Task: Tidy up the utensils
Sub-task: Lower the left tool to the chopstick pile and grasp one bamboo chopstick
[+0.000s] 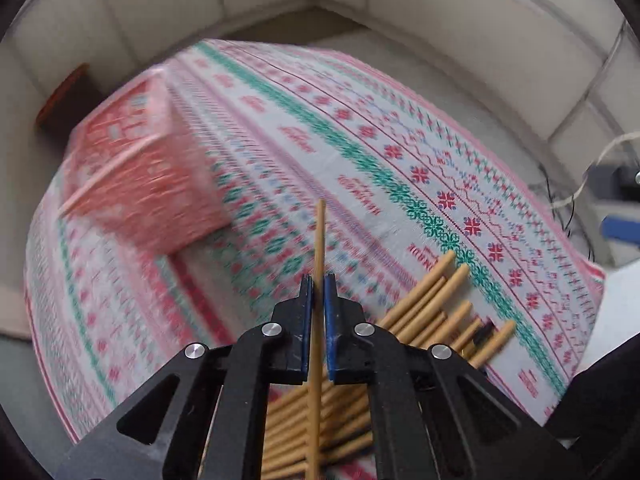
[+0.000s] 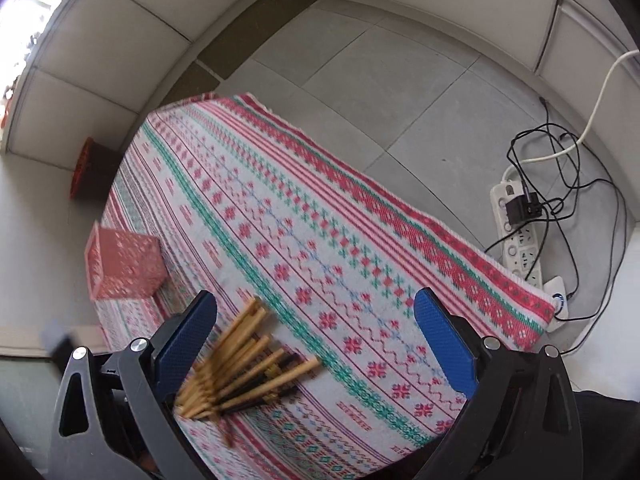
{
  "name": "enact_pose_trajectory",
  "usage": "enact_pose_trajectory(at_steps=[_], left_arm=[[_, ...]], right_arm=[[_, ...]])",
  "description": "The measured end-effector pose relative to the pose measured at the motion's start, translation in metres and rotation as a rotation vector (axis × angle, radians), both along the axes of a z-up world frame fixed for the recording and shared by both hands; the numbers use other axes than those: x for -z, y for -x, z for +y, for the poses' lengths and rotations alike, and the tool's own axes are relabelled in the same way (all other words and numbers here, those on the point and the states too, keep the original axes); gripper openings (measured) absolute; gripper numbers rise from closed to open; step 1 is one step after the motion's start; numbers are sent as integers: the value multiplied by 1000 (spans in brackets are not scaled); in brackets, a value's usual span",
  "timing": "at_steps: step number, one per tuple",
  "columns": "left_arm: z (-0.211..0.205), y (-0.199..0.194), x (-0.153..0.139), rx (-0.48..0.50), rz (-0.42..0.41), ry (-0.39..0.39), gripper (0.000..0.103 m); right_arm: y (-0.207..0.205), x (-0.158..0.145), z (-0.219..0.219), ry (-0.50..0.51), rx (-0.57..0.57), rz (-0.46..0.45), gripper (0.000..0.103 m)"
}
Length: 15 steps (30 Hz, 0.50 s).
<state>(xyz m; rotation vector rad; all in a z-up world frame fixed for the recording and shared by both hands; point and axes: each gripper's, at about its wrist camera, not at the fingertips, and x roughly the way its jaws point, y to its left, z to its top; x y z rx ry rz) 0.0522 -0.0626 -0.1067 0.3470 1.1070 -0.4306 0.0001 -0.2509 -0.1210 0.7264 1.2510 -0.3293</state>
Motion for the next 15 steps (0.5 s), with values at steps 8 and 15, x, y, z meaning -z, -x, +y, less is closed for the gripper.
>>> enact_pose_trajectory(at_steps=[8,15], left_arm=[[86,67,-100,-135,-184,317,5],[102,86,-134,-100,-272,385,5]], right_arm=[[40,55,31,-176,49,151,66],[39,59,54,-131,134,150,44]])
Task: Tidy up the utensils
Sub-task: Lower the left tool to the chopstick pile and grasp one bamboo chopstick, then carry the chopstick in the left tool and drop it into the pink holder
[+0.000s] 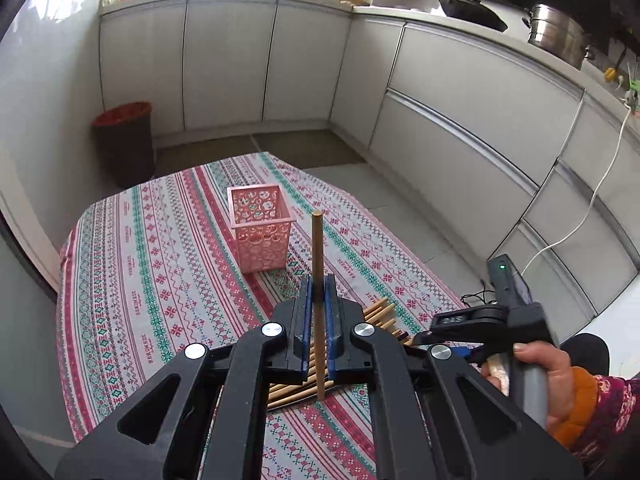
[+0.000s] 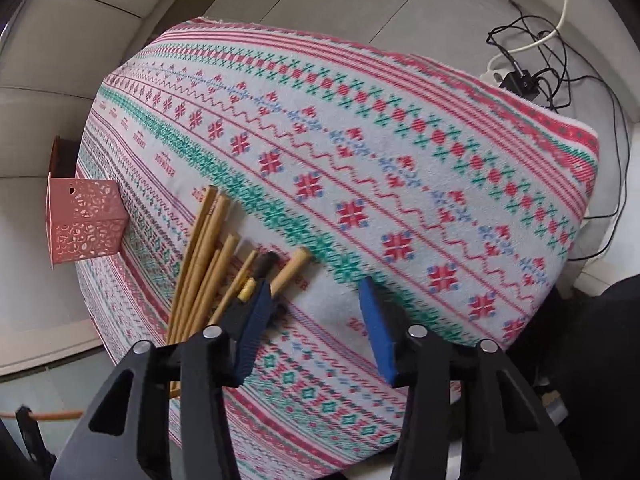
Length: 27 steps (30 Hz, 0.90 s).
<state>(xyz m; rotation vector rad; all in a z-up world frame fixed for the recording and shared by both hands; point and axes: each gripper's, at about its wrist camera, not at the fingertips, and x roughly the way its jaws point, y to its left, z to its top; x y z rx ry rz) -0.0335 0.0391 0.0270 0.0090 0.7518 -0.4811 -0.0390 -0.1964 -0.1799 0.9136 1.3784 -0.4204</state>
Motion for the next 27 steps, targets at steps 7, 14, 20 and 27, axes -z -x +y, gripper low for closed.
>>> enact_pose_trajectory(at_steps=[7,14,20,27], left_arm=[[19,-1,-4,-11,-29,29,5],[32,-5,-13,-37,-31,68,5],[33,-10,-15,-76,-30,96,5],[28,-7,-25,-104,-53,105,5]], right_arm=[[-26,2,27,118,21,83,38],[-40,2,37,217,5,78,11],[-37,-5,21,101,18,-86,7],[-33,-46,7,29,-108,-267,7]])
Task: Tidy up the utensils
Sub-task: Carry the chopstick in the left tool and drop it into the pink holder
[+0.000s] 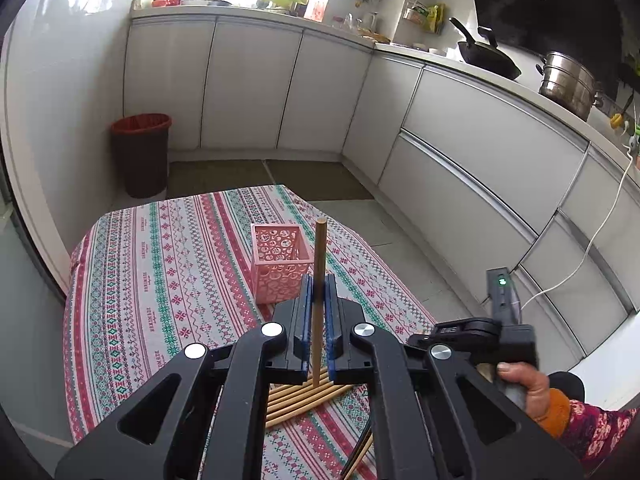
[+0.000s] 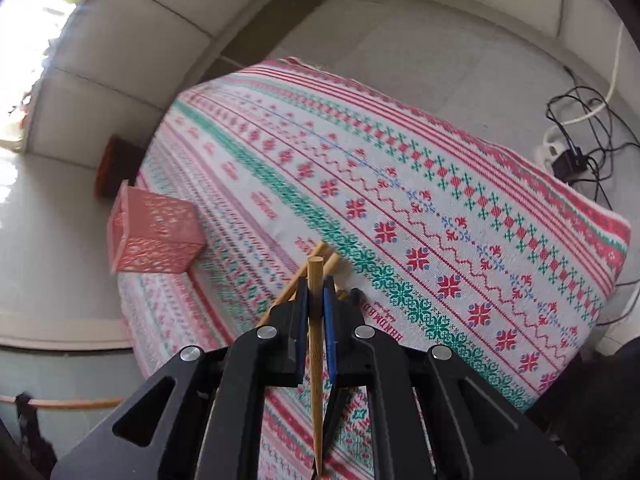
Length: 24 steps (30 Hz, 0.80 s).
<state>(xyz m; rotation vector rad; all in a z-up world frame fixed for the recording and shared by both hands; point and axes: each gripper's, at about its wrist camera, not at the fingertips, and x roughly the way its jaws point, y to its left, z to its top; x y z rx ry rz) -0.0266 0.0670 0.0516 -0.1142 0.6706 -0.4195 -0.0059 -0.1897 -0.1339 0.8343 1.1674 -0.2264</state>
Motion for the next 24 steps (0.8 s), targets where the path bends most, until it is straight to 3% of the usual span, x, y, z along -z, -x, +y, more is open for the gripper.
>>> enact_pose_trajectory(at_steps=[7,11,18,21,24], left_arm=[[-6,6,-30,-45,-60,34,5],[-11,5,-57,-74,-105,56,5],[-17,-29,-96,-151,-187,19,5],[-14,-50,-109,-192,-226,31,5],[-10,-74,-108,-233,-233,45,5]], right_arm=[[12,-66,-1,-25,-115,-161,7],[11,-132,-6,35,-164,-281,7],[-18,-235,-19,80,-161,-525,7],[-41,-256,-16,83,-158,-598,7],[-70,-254,-6,89,-161,-620,7]])
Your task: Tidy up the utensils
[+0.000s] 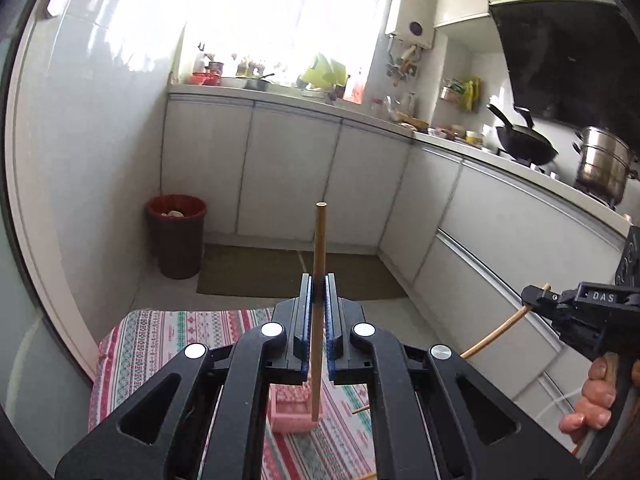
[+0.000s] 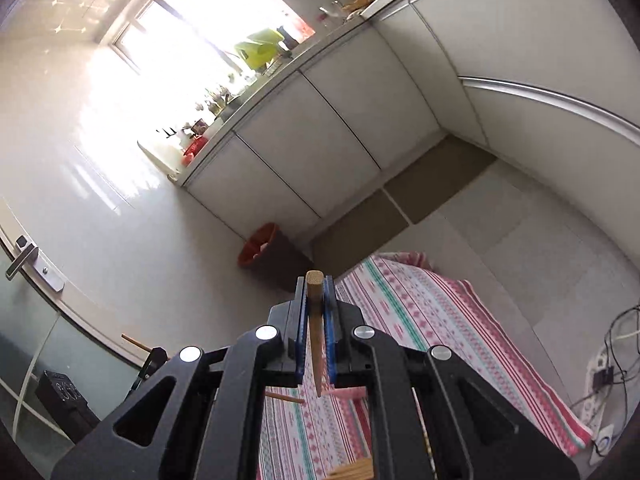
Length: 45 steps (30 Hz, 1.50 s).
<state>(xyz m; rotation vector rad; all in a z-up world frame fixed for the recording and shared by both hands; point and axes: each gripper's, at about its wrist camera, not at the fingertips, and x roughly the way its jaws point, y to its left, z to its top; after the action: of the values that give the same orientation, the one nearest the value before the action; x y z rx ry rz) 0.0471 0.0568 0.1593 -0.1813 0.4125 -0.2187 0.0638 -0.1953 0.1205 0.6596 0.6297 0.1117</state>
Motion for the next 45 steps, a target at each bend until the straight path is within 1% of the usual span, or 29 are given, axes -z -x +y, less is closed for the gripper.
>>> enact_pose_trajectory(at_steps=[2,4,7,8,9,11,13,15,16,17,18,19,20,21,22,24,26,28,29,30,31,34,38,39,41,43,45], left_arm=[[2,-18,9,-20,9,8,5],[4,-34,26,-29,35,17,5],[5,-57,61,-23,108,41,6],[4,-63,72,-25,144,35,8],[3,-67,79,-33,166,24,11],[6,-68,87,-41,186,17,28],[12,-66,87,-56,181,27,34],[19,-62,82,-73,168,44,37],[24,-60,78,-86,161,59,41],[29,-57,75,-98,155,72,49],[31,-55,73,-107,148,77,51],[32,-56,70,-116,142,73,54],[32,-55,69,-123,137,64,54],[31,-54,68,-126,133,51,54],[30,-53,67,-123,135,43,55],[27,-51,67,-113,140,28,62],[24,-49,66,-113,133,12,74],[21,-44,63,-120,122,-7,79],[19,-42,63,-123,121,-15,84],[18,-39,62,-127,120,-22,88],[17,-37,61,-129,117,-25,94],[13,-28,61,-123,115,-41,96],[6,-16,65,-110,115,-68,96],[4,-13,67,-88,116,-74,96],[-4,-12,75,-14,141,-99,96],[-17,-16,88,91,209,-136,96],[-33,-20,106,194,303,-173,96]], right_arm=[[-19,10,10,19,-10,0,7],[-35,23,22,49,-17,5,7],[-51,41,41,105,-31,3,7],[-55,46,48,125,-38,0,7],[-55,50,54,138,-44,-1,7],[-59,60,66,170,-55,-7,7],[-62,67,77,207,-68,-12,7],[-66,73,86,235,-79,-18,7],[-68,76,89,248,-85,-19,7],[-69,78,92,258,-93,-19,7],[-70,82,94,265,-99,-18,8],[-72,86,96,268,-105,-16,11],[-75,91,99,279,-111,-10,13],[-75,94,99,292,-114,-5,26],[-75,96,100,303,-111,-4,45],[-73,98,99,323,-86,-8,54],[-70,96,98,337,-76,-8,62],[-64,94,95,360,-47,-15,77],[-59,93,93,378,-24,-23,80],[-55,92,92,397,-8,-28,85],[-53,91,91,420,6,-28,89],[-40,91,88,491,31,-24,96],[-21,96,77,588,59,14,96],[-16,97,72,603,79,23,96],[-5,102,56,610,116,53,96],[5,109,39,591,143,104,96],[16,122,17,528,155,193,96]])
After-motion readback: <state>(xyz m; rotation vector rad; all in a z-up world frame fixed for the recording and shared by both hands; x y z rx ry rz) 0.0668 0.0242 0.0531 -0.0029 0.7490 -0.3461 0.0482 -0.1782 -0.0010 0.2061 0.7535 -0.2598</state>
